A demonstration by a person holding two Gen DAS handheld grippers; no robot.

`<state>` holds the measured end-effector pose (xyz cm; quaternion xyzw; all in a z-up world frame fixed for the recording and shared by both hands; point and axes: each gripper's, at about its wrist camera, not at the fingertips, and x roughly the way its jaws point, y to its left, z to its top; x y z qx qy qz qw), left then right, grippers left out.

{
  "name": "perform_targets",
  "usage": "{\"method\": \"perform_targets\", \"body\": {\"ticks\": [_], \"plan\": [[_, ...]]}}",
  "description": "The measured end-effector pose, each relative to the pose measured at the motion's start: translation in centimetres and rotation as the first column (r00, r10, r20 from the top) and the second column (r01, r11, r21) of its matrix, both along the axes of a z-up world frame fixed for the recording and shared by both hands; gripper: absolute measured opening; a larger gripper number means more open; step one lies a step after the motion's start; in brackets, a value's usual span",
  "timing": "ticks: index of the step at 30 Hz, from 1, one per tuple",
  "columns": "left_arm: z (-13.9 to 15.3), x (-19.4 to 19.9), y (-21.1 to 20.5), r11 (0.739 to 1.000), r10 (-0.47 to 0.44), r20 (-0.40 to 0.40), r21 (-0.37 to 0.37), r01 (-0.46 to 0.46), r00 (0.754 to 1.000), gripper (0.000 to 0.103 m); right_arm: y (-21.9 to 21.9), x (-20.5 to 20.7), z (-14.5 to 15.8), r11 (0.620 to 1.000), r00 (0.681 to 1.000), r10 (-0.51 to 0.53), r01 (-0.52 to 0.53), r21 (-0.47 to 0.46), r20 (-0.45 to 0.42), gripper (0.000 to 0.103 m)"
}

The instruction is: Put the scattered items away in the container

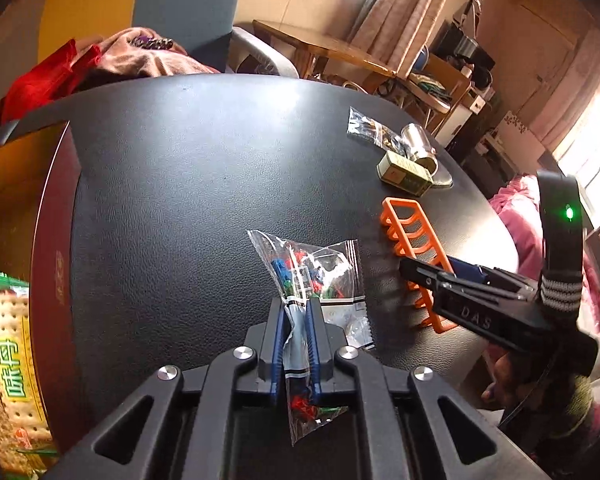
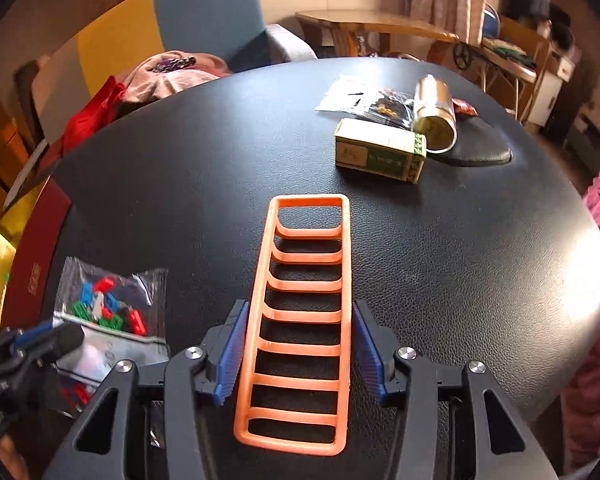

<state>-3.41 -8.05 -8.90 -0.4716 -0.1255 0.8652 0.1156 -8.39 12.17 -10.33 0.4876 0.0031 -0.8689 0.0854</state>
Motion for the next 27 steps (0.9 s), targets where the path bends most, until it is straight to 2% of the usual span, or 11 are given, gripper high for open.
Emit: {"method": "perform_targets", "body": {"ticks": [11, 27], "plan": [[2.2, 1.2, -0.6, 1.000, 0.017, -0.066, -0.024, -0.018, 0.998, 0.007, -0.1, 1.5, 1.8, 0.999, 0.998, 0.019, -0.022, -0.047, -0.053, 0.051], [5.3, 2.9, -2.2, 0.996, 0.068, -0.145, -0.046, -0.076, 0.987, 0.007, -3.8, 3.4, 4.4, 0.995, 0.988, 0.089, -0.093, -0.030, -0.130, 0.051]]}}
